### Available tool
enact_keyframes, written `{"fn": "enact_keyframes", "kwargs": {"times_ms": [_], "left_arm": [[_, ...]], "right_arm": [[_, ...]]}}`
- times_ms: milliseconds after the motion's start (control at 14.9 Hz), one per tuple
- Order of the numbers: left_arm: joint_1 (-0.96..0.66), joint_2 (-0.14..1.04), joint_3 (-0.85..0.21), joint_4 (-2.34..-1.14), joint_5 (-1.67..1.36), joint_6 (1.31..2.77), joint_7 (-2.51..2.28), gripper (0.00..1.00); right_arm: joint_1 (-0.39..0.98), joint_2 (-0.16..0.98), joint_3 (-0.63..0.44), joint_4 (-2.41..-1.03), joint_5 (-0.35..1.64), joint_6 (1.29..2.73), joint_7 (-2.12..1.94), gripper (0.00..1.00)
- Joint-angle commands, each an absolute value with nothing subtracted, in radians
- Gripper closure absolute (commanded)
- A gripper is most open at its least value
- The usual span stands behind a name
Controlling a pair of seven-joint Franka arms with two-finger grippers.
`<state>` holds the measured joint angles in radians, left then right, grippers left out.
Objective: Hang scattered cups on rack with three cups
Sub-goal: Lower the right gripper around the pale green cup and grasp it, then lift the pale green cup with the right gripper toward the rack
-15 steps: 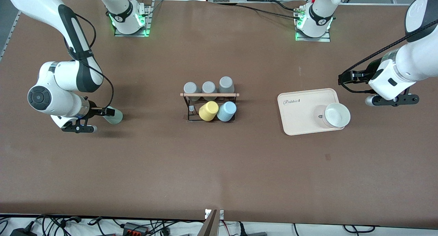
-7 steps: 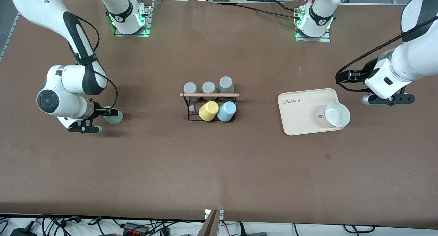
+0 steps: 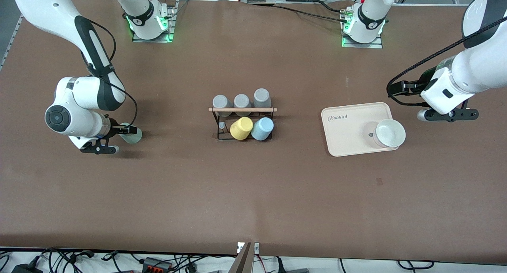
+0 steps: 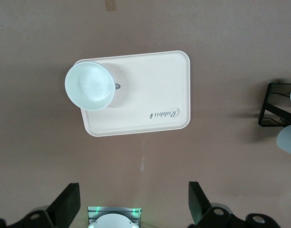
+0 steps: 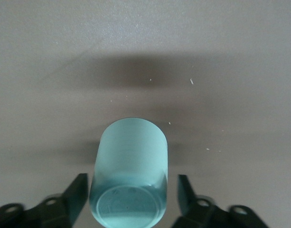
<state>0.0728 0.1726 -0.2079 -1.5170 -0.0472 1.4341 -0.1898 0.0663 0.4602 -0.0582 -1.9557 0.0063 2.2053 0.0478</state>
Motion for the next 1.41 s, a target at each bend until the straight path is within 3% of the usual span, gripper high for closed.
{"fn": "enact_keyframes", "kwargs": {"times_ms": [0,201,468,669,1338], "left_arm": [[0.075,0.138,-0.21,-1.552,-0.029,1.451,-0.169,0.0],[0.075,0.138,-0.212,-1.552,-0.029,1.451,-0.169,0.0],[0.075,0.138,-0.212,-1.552,-0.029,1.45,-0.169,0.0],[0.075,0.14,-0.212,-1.552,-0.031,1.45,-0.167,0.0],[0.08,0.14,-0.21,-1.552,-0.031,1.45,-0.12,0.0]], "right_arm": [[0.066,0.463,-0.057,-1.96,0.005,2.203,0.061,0.42],[0.066,0.453,-0.055,-1.924,0.012,2.156,0.049,0.56],[0.104,0.462,0.015,-1.657,0.024,1.883,0.057,0.68],[0.211,0.482,0.021,-1.516,0.023,1.832,0.104,0.68],[0.461,0.574,0.023,-1.293,0.025,1.855,0.582,0.68]]}}
